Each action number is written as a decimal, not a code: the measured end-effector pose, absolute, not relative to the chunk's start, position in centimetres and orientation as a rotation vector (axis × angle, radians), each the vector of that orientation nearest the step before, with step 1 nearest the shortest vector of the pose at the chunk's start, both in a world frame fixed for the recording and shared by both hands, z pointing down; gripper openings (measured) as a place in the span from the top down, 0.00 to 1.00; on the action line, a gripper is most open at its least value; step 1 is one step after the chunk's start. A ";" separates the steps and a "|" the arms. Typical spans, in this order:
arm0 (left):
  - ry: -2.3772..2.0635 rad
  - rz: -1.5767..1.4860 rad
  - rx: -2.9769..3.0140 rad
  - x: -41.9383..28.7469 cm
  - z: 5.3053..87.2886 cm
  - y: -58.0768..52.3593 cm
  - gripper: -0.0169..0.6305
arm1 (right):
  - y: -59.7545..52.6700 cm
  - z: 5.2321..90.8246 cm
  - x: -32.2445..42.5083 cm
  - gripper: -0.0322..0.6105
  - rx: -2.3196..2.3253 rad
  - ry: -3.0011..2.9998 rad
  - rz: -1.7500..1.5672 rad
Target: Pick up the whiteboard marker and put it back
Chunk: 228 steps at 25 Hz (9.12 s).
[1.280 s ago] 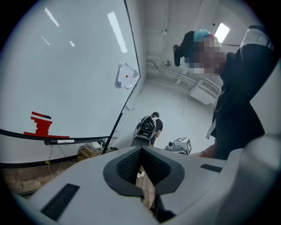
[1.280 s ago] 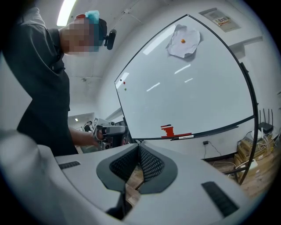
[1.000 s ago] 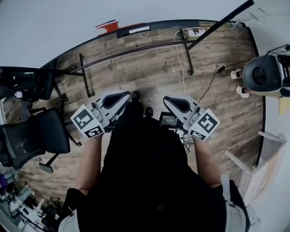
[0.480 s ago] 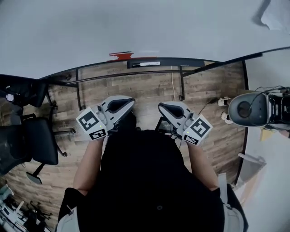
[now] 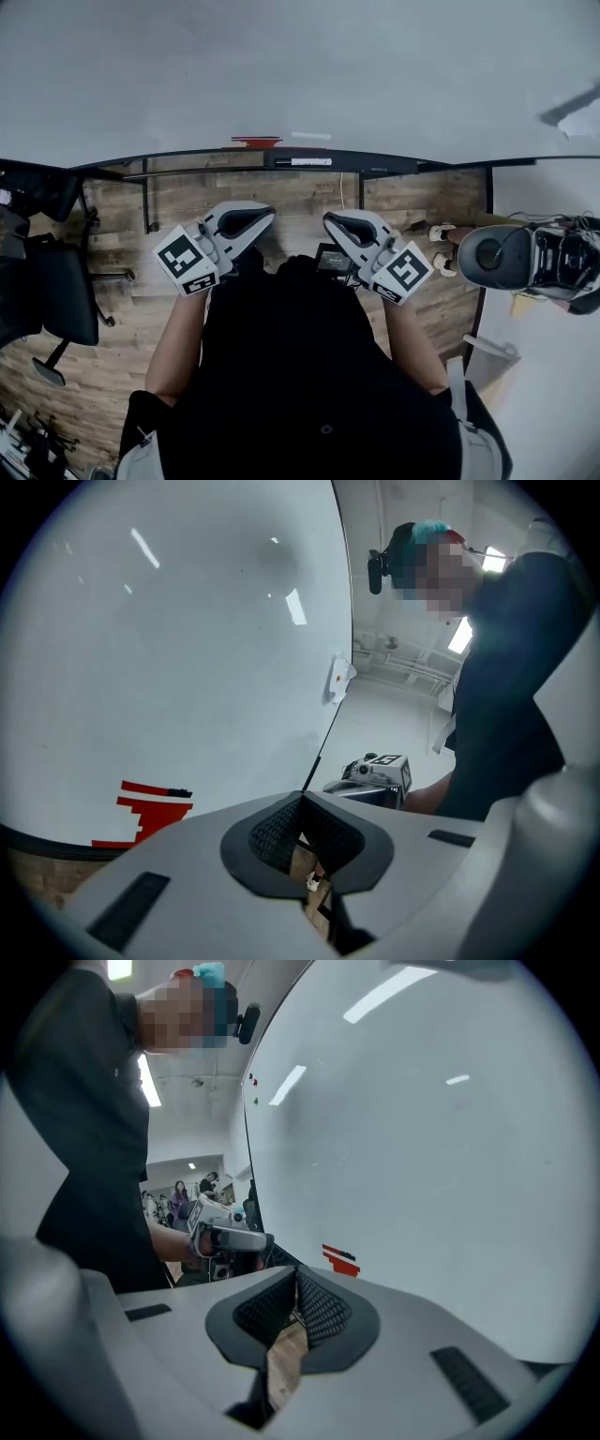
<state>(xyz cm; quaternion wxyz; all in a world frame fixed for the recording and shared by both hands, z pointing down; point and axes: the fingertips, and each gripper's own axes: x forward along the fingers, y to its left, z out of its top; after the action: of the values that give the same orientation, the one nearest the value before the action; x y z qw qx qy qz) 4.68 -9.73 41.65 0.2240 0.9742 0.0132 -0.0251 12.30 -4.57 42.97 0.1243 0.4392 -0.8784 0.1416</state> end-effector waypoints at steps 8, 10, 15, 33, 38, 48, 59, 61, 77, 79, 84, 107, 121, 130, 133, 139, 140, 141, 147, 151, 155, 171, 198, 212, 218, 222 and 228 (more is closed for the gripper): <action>-0.149 -0.060 2.712 6.0 41.8 -10.6 0.95 | -7.3 43.3 14.7 0.92 1.136 -2.596 0.323; -0.218 -0.058 2.713 6.6 41.8 -10.7 0.95 | -8.0 43.6 15.3 0.92 1.065 -2.609 0.290; -0.346 -0.046 2.713 8.1 41.6 -10.7 0.95 | -9.4 45.2 16.2 0.92 0.847 -2.547 0.214; -0.568 -0.087 2.667 7.0 42.0 -10.2 0.95 | -12.9 54.7 17.2 0.91 0.580 -2.240 0.101; -0.568 -0.096 2.660 6.9 42.4 -9.7 0.95 | -13.3 56.1 17.1 0.91 0.571 -2.198 0.090; -0.578 -0.098 2.657 6.1 42.6 -9.5 0.95 | -14.2 57.2 16.3 0.79 0.587 -2.169 0.076; -0.568 -0.095 2.656 5.8 42.2 -9.3 0.95 | -15.2 58.4 16.3 0.79 0.618 -2.056 0.053; -0.569 -0.094 2.653 5.6 42.1 -9.4 0.95 | -15.4 58.6 16.2 0.79 0.619 -2.039 0.055; -0.573 -0.111 2.655 5.3 42.0 -9.1 0.95 | -15.8 59.9 16.2 0.79 0.613 -1.939 -0.001; -0.573 -0.110 2.655 5.4 42.0 -9.1 0.95 | -15.9 60.2 16.5 0.79 0.612 -1.924 -0.008; -0.583 -0.104 2.648 5.7 41.9 -9.3 0.95 | -16.2 60.6 17.1 0.79 0.623 -1.907 -0.023; -0.572 -0.101 2.650 6.0 42.8 -8.5 0.95 | -16.4 61.3 17.5 0.83 0.643 -1.864 -0.063; -0.584 -0.103 2.646 5.6 42.8 -8.6 0.95 | -15.8 57.7 15.0 0.84 0.661 -1.980 -0.097; -0.584 -0.105 2.680 5.3 41.4 -9.7 0.95 | -15.3 50.3 11.6 0.84 0.717 -2.204 -0.073; -0.576 -0.097 2.701 5.2 40.7 -10.0 0.95 | -14.6 47.6 10.7 0.84 0.714 -2.293 -0.033; -0.535 -0.094 2.743 5.5 39.3 -10.5 0.95 | -13.7 41.1 9.7 0.84 0.753 -2.498 0.053; -0.527 -0.093 2.748 5.6 38.9 -10.6 0.95 | -13.4 39.9 9.4 0.84 0.738 -2.554 0.061; -0.520 -0.094 2.753 5.7 38.5 -10.7 0.95 | -13.1 38.6 9.1 0.84 0.717 -2.615 0.055; -0.469 -0.109 2.801 7.0 36.8 -11.3 0.95 | -11.3 32.8 9.1 0.84 0.679 -2.868 -0.005; -0.428 -0.098 2.830 7.8 35.9 -10.9 0.95 | -10.0 30.6 10.9 0.84 0.710 -2.974 0.092; -0.401 -0.091 2.852 8.1 35.1 -10.7 0.95 | -9.0 28.9 13.0 0.84 0.644 -3.122 0.171; -0.327 -0.120 2.829 8.7 34.8 -11.2 0.95 | -9.7 29.8 17.5 0.84 0.698 -3.303 0.345; -0.329 -0.161 2.813 8.7 33.7 -11.4 0.95 | -10.0 29.6 17.0 0.84 0.707 -3.263 0.297; -0.310 -0.167 2.830 8.9 33.1 -10.8 0.95 | -9.6 29.0 16.9 0.84 0.757 -3.190 0.183; -0.315 -0.168 2.831 8.9 33.2 -11.1 0.95 | -10.0 29.3 16.7 0.84 0.764 -3.149 0.128; -0.311 -0.168 2.835 8.8 33.1 -11.0 0.95 | -10.1 29.5 16.5 0.84 0.784 -3.121 0.094; -0.315 -0.161 2.835 8.9 33.2 -11.3 0.95 | -10.5 30.0 16.6 0.84 0.794 -3.075 0.059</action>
<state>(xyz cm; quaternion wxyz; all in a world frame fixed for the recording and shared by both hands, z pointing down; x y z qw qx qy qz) 8.95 -11.33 33.23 0.1421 0.9823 -0.1090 -0.0558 16.62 -10.46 30.01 -0.0172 0.2501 -0.9679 0.0184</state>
